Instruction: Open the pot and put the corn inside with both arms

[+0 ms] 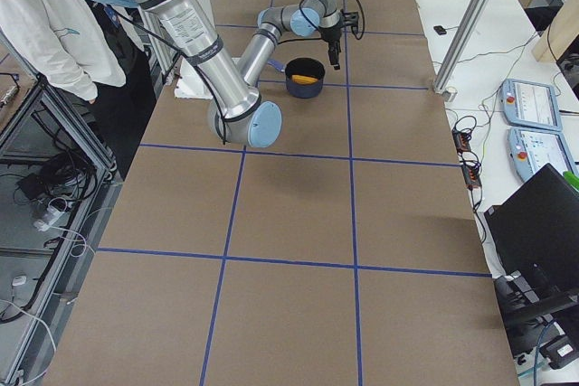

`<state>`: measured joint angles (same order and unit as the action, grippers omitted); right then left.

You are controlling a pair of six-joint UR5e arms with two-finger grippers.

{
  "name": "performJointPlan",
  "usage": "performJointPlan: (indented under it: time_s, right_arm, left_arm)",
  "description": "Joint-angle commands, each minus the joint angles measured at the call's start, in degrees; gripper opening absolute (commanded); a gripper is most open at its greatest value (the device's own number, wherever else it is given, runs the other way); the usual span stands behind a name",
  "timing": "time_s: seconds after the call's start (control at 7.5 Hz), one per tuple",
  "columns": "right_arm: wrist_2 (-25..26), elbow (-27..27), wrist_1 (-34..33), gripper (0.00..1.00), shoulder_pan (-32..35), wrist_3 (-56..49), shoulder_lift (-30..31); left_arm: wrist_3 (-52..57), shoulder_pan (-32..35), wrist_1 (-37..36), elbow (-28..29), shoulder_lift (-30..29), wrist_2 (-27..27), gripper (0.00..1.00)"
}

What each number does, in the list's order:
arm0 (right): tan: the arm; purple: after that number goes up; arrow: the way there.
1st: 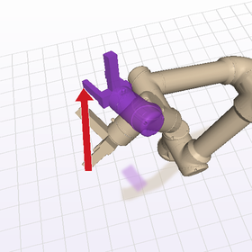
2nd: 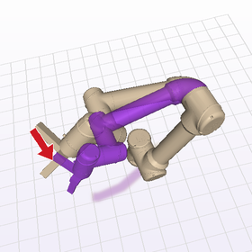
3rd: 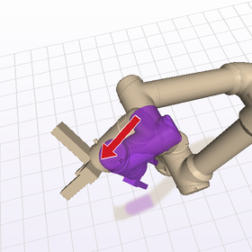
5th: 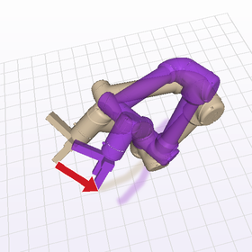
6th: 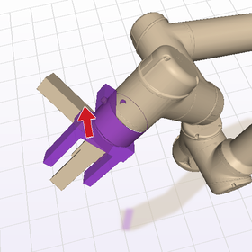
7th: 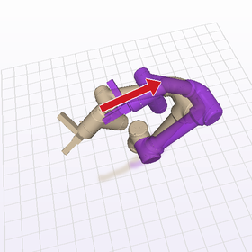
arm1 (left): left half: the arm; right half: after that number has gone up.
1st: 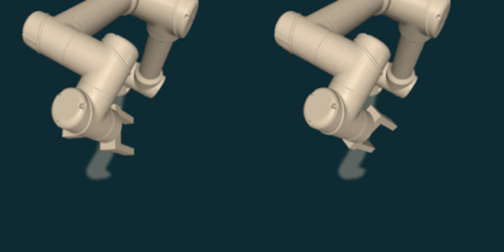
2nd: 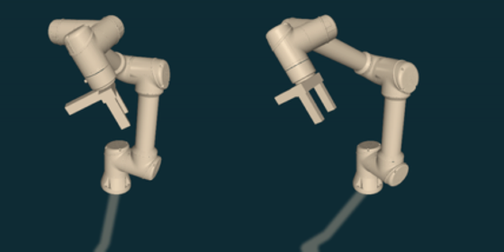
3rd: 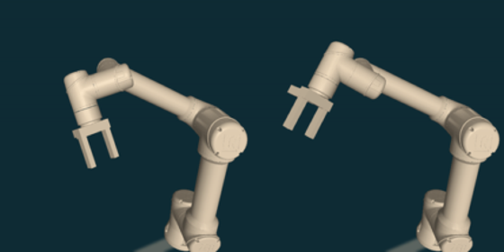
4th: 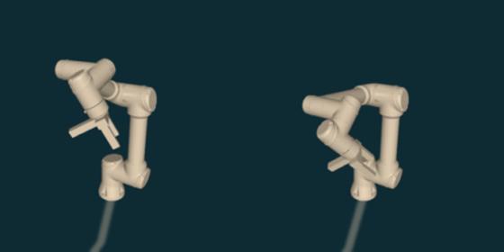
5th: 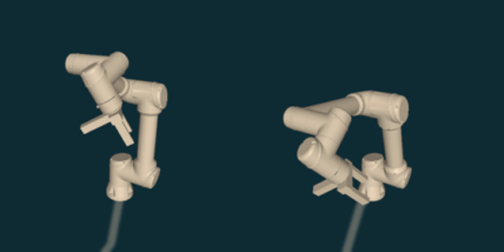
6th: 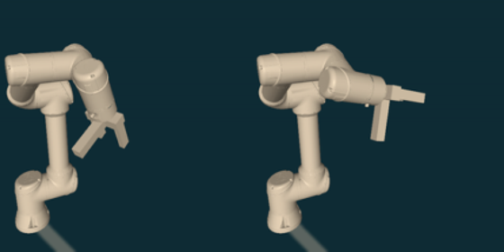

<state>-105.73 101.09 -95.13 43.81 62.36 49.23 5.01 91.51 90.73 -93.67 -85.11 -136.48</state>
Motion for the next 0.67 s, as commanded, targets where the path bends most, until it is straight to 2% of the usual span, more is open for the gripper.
performJointPlan:
  time_s: [0.0,0.13,0.27,0.53]
  right_arm:
    - [-12.3,-1.8,0.0,1.0,17.2,-21.1,6.7]
    - [-15.7,-4.5,0.1,1.0,22.8,-31.1,9.8]
    - [-16.4,-6.1,0.2,1.0,26.6,-39.5,13.6]
    - [-19.1,-6.3,0.2,1.0,32.9,-50.8,22.4]
  left_arm:
    - [0.0,0.0,-0.2,0.0,-0.5,0.2,0.99]
    - [-0.1,0.0,-0.7,0.0,-1.7,0.2,0.99]
    - [0.2,0.0,-0.7,-0.1,-2.1,0.2,0.99]
    - [0.5,0.2,-0.7,-4.8,-0.8,0.4,0.99]
